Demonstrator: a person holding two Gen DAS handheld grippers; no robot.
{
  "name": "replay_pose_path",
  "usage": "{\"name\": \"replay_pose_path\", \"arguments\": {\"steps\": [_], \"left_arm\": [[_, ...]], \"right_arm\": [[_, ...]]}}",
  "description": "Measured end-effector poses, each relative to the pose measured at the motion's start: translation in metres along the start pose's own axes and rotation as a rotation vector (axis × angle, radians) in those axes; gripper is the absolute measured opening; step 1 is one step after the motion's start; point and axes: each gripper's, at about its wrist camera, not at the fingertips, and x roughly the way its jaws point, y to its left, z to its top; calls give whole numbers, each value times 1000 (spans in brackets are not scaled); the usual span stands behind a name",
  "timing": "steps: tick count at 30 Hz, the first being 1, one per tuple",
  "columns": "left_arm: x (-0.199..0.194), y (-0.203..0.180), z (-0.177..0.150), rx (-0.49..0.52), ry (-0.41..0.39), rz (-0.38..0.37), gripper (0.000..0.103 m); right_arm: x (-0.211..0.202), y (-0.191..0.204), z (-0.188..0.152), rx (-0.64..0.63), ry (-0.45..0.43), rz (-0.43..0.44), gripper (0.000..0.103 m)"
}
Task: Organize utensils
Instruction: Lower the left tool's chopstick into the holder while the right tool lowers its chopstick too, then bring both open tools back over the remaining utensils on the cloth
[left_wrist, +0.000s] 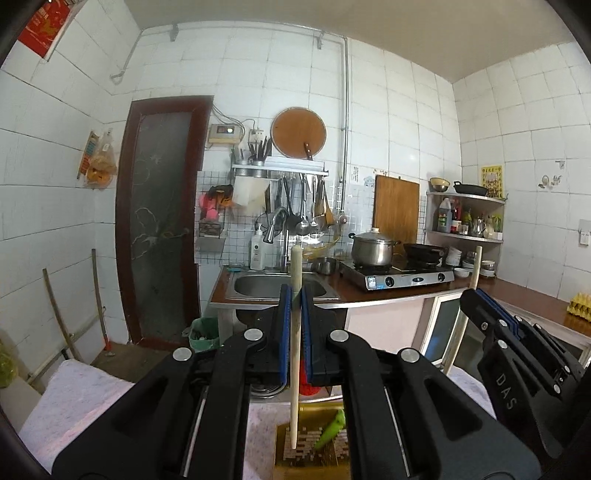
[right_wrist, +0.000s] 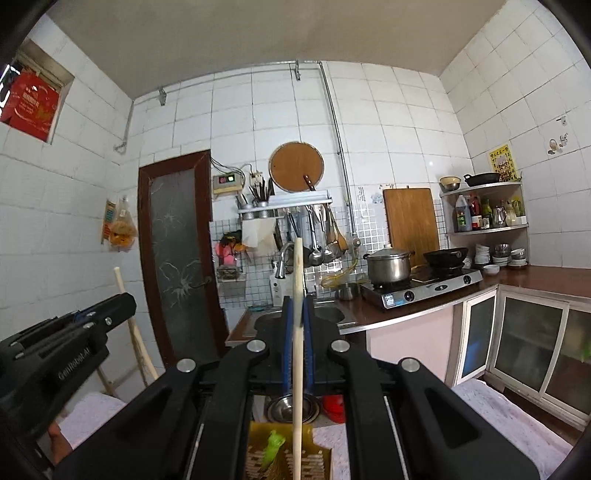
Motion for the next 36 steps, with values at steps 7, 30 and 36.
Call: {"name": "replay_pose_path", "arguments": {"steps": [7,30,36], "left_arm": [[68,7,-56,-13,89,5,5],[-78,85,-97,-25,273,183,98],[-115,89,-136,-5,300,206,98]], "right_arm": [[45,-4,-51,-38,75,-19,6],[-59,-42,-82,-107,388,-128,81],[-88,-47,-124,-94,492,-134,82]]}}
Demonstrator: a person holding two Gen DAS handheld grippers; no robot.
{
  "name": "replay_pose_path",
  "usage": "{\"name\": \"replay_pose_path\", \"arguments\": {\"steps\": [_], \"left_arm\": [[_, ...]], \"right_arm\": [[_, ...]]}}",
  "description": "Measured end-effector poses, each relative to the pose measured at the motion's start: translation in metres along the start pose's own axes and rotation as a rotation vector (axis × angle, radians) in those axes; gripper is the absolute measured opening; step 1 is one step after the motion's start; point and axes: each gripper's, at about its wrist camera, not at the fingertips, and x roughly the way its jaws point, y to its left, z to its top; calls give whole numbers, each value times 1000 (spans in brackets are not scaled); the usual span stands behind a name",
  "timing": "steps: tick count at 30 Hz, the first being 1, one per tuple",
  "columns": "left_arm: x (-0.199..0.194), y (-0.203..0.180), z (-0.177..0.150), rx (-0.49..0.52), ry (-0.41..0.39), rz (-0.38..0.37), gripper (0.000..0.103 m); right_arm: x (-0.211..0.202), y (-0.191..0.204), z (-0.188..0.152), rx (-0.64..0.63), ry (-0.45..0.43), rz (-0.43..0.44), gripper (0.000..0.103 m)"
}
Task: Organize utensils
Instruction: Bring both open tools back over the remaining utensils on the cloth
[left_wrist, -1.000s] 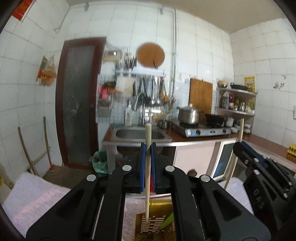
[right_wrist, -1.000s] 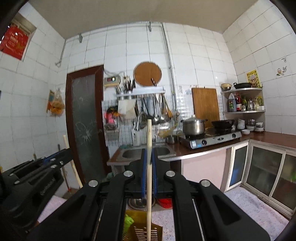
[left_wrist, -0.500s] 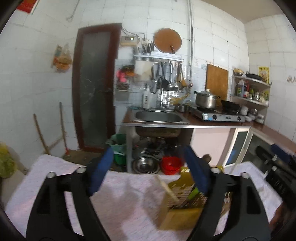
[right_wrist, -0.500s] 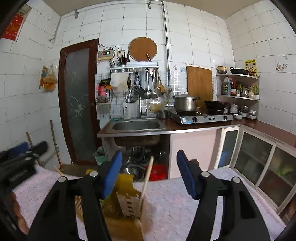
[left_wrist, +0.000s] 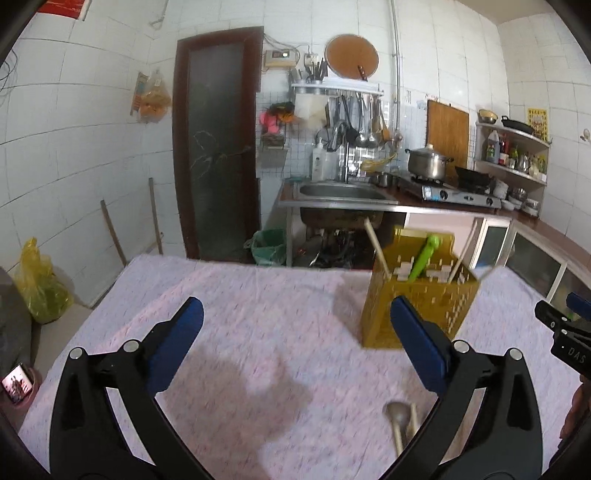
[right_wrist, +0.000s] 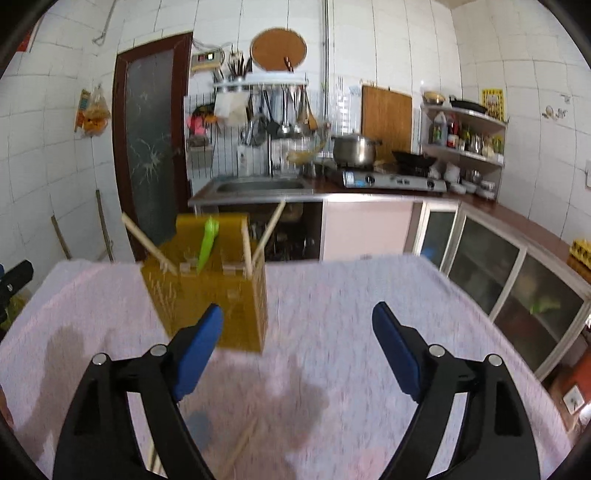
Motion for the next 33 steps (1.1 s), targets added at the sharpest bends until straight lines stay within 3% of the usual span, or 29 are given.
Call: {"name": "replay_pose_path", "arguments": {"steps": [13,29,30,33], "left_arm": [[25,-13,-78,96,201,22,98],[57,-16,-111,37,356,-7,98],[60,-17,-112,27,372,-17,98],[62,-20,-113,24,386,-25,98]], "right_arm": [[23,6,-84,-36,206,-29,82],[53,21,-102,45,346,-7,81],[55,25,-102,41,351,-8,79],[68,35,-105,34,393,-12,61]]}}
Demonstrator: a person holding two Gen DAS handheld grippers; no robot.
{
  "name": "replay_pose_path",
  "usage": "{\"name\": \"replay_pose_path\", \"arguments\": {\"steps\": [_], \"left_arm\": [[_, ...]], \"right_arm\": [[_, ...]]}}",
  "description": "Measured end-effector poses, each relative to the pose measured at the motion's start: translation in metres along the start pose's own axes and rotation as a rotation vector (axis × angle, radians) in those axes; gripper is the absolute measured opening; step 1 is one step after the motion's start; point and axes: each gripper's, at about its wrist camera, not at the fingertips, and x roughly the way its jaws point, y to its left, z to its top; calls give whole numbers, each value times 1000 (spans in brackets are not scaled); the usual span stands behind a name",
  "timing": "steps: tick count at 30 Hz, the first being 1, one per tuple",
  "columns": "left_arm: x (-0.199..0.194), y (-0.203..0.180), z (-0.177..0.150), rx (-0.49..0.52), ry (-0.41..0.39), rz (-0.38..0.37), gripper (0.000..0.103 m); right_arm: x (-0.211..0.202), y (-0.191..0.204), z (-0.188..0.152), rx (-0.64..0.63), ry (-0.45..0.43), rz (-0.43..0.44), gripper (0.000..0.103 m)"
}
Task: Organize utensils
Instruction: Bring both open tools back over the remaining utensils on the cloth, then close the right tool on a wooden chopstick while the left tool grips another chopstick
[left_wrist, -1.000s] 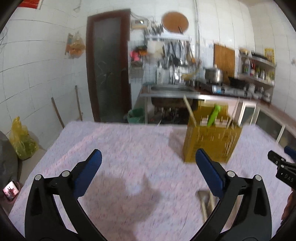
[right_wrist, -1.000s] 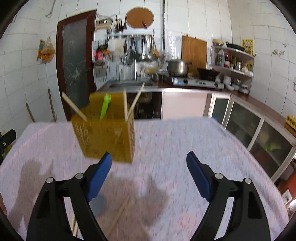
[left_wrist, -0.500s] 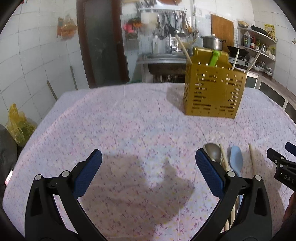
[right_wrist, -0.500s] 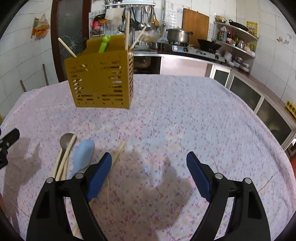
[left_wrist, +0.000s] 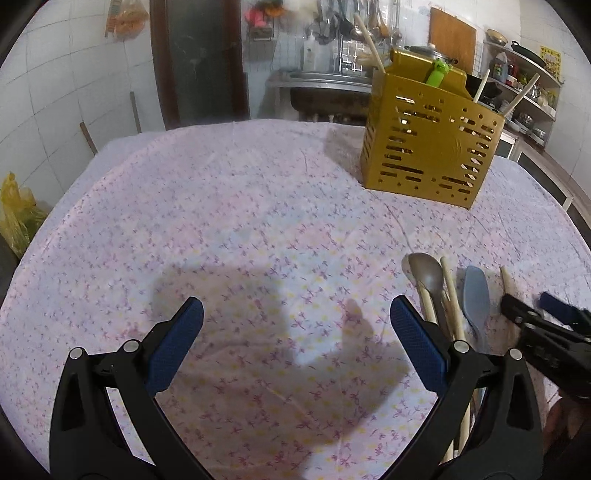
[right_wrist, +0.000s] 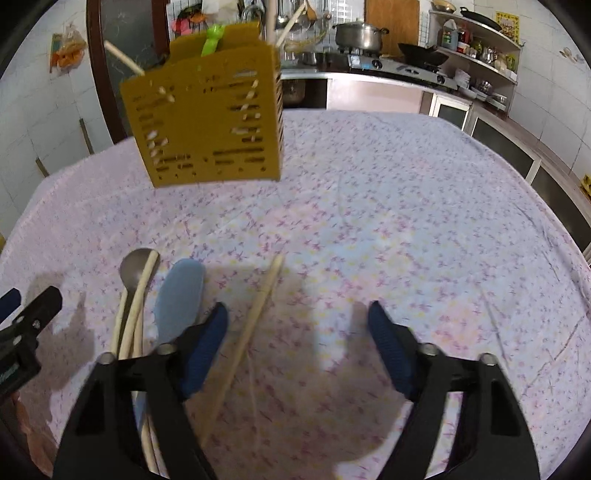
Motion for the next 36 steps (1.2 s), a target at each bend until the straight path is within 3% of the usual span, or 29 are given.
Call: {"name": "replay_pose_path", "arguments": {"steps": [2,4,6,13,28,33,36], "left_arm": [[1,-4,-1,8,8,-1,98],[4,-11,-1,21,28,-5,98],[7,-17,-2,27,49,-15,98],[16,-35,-6,24,97,-52,98],[26,-49,-10,39,134,-42,99],[33,-60,-6,62,136,-22,93],[35,-64,-1,59,129,-32,83]], "right_arm": [[1,4,4,-12,-4,2,50],[1,7,6,-27,0,26,25],[1,7,8,-45,5,37,12],[-4,-13,5,-107,5,50,6],[-7,-45,-1,-60,-1,76,6],[-3,-46,0,-41,-11,81,6],[-2,-49,1,-34,-14,89,6]]}}
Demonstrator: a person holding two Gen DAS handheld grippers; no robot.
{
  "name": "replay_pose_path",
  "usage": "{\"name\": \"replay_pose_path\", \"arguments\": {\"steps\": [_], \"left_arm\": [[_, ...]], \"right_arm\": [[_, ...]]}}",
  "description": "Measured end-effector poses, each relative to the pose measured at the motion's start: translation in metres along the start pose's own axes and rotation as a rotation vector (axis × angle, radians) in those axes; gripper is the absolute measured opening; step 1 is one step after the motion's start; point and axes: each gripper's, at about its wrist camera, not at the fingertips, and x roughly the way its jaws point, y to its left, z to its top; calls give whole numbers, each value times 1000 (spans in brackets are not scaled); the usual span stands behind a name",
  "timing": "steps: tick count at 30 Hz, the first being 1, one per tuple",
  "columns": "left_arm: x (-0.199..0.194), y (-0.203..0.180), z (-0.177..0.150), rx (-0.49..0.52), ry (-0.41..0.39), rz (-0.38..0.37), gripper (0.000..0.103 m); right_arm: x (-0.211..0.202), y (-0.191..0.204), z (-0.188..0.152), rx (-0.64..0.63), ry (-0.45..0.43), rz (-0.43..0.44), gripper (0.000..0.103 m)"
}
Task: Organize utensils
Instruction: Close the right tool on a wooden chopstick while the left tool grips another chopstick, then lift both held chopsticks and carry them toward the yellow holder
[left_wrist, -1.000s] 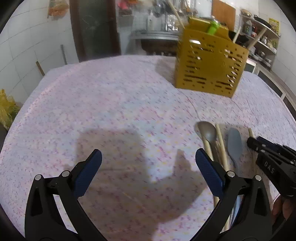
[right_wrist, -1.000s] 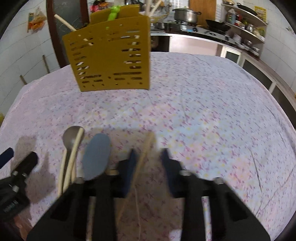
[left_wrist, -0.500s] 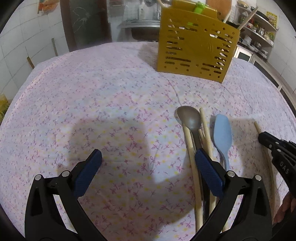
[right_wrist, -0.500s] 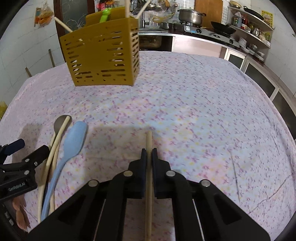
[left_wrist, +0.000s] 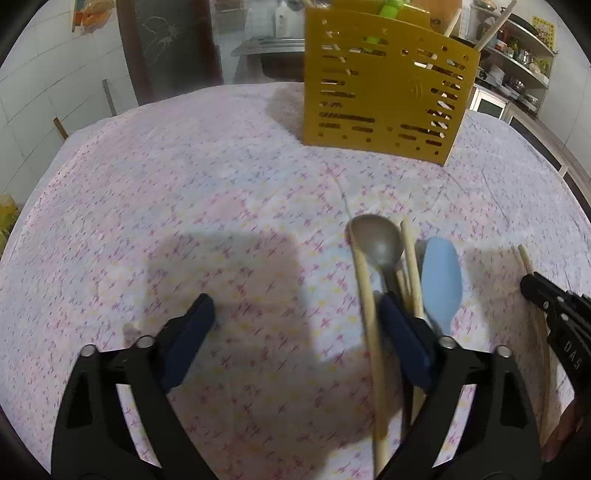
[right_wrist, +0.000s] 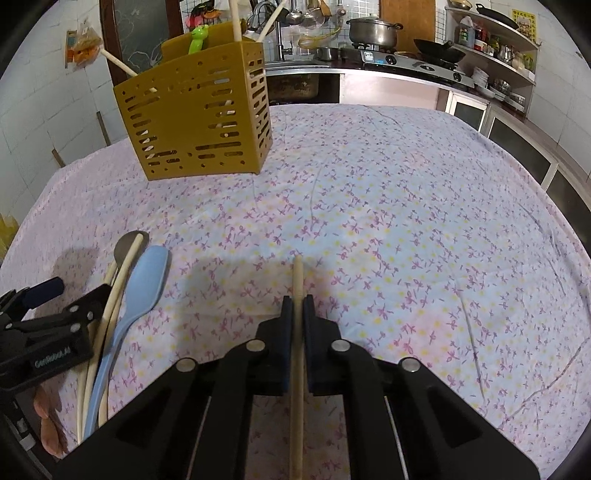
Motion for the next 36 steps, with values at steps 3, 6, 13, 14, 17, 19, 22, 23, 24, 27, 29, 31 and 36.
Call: {"name": "replay_pose_path", "arguments": {"steps": [3,6,13,14,17,19,22,23,24,27,29,31,36], "left_arm": [[-1,-7,3,13,-6,-9,66],[-5,-20,1,39,-16,-9,48],[-3,-20,7,33,-18,-51,19],[-3,-18,7,23,-20,-60,16],[-5,-15,5,8,-35,-68,6],[-5,-11,6,-11,-33,-83,6],[-7,-4,7,-47,-40,-112,5],[-8,-2,7,-52,-46,-116,5],[-12,1,8,-61,-63,-121,5],[-24,6,9,-76,-108,-138,5],[-36,9,9,-78,-151,-145,5],[-48,9,9,-77,-200,-139,5],[-82,14,8,-82,-334,-140,5]], "right_arm": [[2,-1,1,4,-3,-1,6],[3,1,2,0,-8,-12,6],[3,-5,3,51,-23,33,6],[1,-6,2,58,-30,45,6],[-3,-8,2,68,-54,57,6],[-7,-8,1,71,-72,66,6],[-12,-8,1,75,-98,73,6],[-14,-7,0,77,-107,77,6],[-17,-7,1,81,-121,83,6],[-28,-7,2,87,-172,94,6],[-36,-8,2,91,-217,113,6],[-46,-8,4,94,-266,121,6],[-69,-11,4,101,-389,162,6]]}}
